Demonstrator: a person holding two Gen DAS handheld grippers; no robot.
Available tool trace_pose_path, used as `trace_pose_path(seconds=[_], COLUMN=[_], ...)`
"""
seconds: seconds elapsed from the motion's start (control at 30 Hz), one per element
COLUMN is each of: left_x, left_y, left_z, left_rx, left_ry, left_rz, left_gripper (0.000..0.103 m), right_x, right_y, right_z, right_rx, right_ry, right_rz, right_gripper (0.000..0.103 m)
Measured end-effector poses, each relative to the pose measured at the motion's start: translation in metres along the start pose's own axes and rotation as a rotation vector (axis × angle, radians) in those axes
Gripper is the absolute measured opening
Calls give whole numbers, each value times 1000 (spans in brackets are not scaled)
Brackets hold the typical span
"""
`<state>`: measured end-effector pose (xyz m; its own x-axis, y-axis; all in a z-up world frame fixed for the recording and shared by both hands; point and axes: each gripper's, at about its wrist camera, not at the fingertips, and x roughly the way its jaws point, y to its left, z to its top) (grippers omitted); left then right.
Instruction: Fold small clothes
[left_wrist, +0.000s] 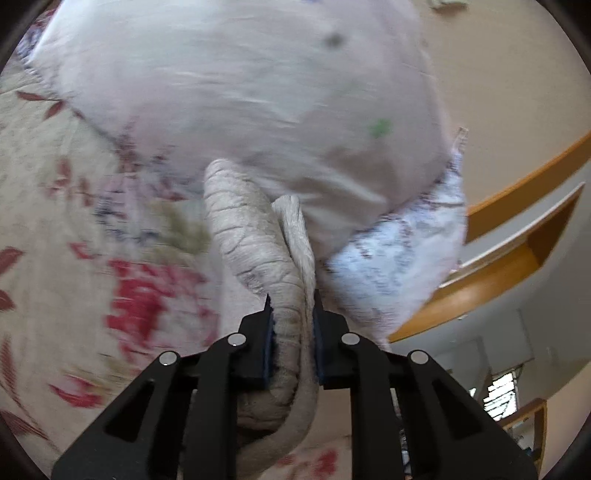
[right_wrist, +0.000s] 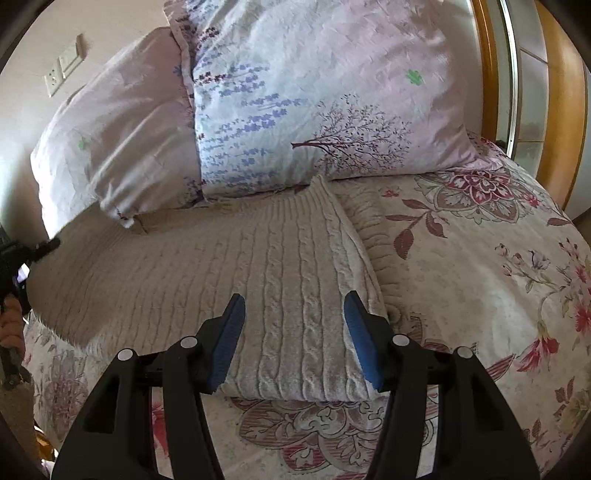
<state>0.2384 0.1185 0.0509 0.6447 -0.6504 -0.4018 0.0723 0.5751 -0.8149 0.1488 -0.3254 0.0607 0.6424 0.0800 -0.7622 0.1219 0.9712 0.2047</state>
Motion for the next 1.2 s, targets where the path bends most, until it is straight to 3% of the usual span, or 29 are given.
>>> trace_pose_path(seconds=[0.17, 0.37, 0.63, 0.73, 0.8, 0.87, 0.97, 1.1, 1.2], left_x=[29, 86, 154, 158, 153, 138, 104, 67, 65], left_y=[-39, -70, -83, -94, -99, -103, -100, -76, -47], left_z=[-14, -45, -92, -93, -92, -90, -82, -65, -56], left_rx=[23, 36, 145, 195, 206, 228, 260, 294, 242], left_ry=[35, 117, 245, 271, 293, 289, 213, 71, 76], left_rz=[-91, -149, -14, -5, -51, -59, -46, 115, 190], left_gripper=[15, 15, 16, 27, 50, 61, 71, 74, 73], right_x=[-3, -3, 0, 1, 1, -1, 5, 36, 64], right_y=[1, -4, -8, -5, -3, -1, -2, -2, 1], right_z=[1, 1, 3, 8, 14, 22, 37, 48, 49], right_rx=[-1, 10, 17, 20, 31, 47, 105, 216, 295], right_ry=[-12, -14, -3, 1, 3, 5, 53, 179, 276], right_rz=[19, 21, 19, 35, 68, 114, 241, 399, 466], right_gripper=[58, 58, 58, 58, 58, 58, 58, 57, 57])
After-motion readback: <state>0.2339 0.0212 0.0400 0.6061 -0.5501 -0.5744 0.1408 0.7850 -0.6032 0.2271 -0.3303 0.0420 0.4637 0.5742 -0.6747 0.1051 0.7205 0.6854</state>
